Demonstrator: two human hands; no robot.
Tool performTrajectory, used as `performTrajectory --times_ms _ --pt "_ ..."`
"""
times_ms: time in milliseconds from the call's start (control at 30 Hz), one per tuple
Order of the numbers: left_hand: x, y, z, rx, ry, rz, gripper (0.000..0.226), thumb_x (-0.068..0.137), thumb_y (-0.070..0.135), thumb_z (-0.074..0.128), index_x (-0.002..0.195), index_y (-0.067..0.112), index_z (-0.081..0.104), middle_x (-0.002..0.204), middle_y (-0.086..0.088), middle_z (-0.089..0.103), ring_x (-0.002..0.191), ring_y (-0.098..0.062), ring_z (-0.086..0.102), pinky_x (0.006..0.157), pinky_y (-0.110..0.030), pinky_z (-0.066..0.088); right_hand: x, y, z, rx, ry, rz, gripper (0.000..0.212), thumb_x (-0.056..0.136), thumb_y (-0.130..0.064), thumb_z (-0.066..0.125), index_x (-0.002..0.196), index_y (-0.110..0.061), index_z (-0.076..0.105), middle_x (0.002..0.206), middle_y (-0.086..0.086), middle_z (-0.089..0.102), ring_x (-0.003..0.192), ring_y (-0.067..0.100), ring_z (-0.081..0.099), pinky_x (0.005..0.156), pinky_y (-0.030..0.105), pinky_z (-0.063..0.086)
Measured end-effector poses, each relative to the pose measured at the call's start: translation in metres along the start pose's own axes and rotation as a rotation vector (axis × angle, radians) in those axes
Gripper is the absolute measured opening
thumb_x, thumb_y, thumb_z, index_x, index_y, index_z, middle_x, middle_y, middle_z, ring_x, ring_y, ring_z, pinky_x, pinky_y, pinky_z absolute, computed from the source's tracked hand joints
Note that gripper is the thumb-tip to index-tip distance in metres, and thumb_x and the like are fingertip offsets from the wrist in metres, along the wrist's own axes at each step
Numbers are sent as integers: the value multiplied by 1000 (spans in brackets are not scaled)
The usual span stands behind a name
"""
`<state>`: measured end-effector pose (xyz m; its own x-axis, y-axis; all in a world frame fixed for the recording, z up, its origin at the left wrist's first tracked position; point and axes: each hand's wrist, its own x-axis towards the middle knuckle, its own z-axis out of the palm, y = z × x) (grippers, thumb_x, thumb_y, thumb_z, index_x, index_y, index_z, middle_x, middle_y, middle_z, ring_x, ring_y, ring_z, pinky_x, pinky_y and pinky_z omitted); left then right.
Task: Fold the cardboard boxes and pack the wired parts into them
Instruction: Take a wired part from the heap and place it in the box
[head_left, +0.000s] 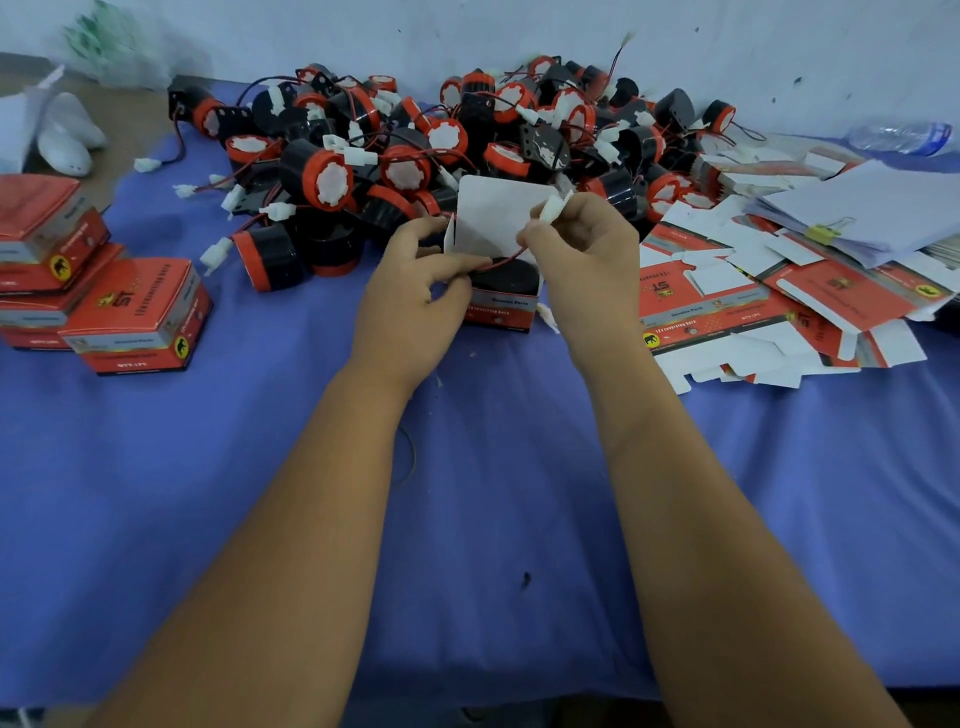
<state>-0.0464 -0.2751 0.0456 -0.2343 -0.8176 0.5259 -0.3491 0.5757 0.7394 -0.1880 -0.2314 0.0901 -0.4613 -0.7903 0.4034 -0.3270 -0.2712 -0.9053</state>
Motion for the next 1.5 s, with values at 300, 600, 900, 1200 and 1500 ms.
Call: performTrajectory --times_ms 300,600,900,1200,1500 --pt "1 4 -1 -265 -140 -109 61 94 -1 53 144 30 38 148 10 45 131 -4 46 104 -25 45 -1 1 -11 -356 -180 -117 21 89 -11 66 105 -19 55 85 -8 72 92 12 67 99 47 44" --pt "8 -1 3 -313 -219 -231 69 99 12 57 155 27 19 136 25 41 117 15 46 98 -9 40 -2 9 -7 -657 -204 -281 26 103 -28 40 96 -13 60 83 -10 54 97 13 47 100 35 22" --pt "5 10 6 -259 -80 -206 46 97 13 60 139 22 43 127 9 52 112 -2 51 84 -4 44 -6 1 -5 -385 23 -235 27 90 -12 62 116 -9 56 79 1 65 81 22 61 92 49 45" --pt "5 11 8 -238 -40 -246 46 94 11 63 135 24 46 115 18 52 102 6 51 79 -3 44 -5 9 -9 -538 -36 -366 15 92 -15 57 93 -11 71 88 1 69 87 20 59 89 47 45" --pt "3 9 7 -283 42 -257 50 89 7 67 120 30 35 111 20 55 103 9 56 79 -10 47 -2 17 -18 -711 3 -350 9 84 -12 61 85 -8 69 97 5 65 95 25 54 82 40 44"
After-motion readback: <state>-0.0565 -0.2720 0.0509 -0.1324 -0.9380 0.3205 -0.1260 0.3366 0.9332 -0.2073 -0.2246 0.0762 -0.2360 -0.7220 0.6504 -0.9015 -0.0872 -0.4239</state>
